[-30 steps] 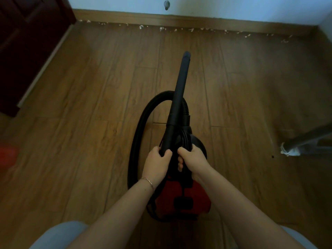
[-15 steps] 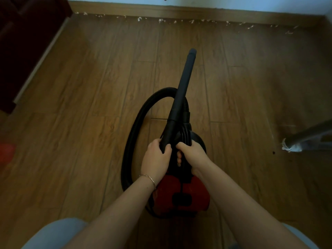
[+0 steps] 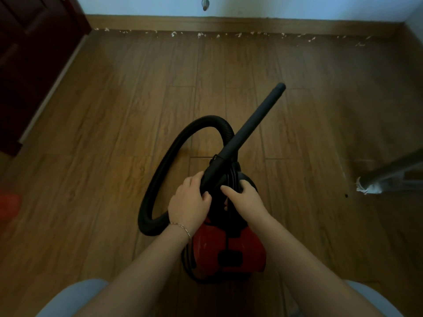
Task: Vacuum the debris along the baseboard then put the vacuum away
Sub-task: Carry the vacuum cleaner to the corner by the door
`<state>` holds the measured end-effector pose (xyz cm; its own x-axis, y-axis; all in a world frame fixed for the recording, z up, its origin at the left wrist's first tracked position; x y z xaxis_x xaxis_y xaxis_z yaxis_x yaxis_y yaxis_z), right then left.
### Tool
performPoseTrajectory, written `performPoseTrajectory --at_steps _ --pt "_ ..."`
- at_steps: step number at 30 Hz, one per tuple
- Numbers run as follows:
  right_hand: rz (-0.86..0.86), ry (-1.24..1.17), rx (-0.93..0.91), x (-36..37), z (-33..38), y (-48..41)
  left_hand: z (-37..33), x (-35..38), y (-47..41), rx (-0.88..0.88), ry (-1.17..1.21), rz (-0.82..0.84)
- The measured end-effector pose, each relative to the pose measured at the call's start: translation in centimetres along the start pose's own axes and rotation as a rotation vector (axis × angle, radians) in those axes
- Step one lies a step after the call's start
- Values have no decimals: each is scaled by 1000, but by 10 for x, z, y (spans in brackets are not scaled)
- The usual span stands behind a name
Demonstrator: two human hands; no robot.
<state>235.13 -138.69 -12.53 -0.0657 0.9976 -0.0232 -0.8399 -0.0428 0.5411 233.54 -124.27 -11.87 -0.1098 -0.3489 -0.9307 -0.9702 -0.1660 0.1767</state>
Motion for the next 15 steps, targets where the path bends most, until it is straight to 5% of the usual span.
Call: performPoseTrajectory --at_steps 4,15 --pt "13 10 14 3 -1 4 3 5 -8 5 -180 -35" --pt "-13 221 -36 -1 7 10 8 15 -7 27 -33 26"
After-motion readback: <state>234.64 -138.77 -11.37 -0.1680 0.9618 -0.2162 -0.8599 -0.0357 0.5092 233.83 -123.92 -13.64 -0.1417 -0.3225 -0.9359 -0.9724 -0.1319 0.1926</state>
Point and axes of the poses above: each hand's wrist, its own y-axis away from the middle knuckle, its own x-axis out of the palm, z = x × y, the point moved 3 cm from there along -y, towards the middle knuckle, and after that the axes turned 12 degrees about -y, right-handed, at the moved point
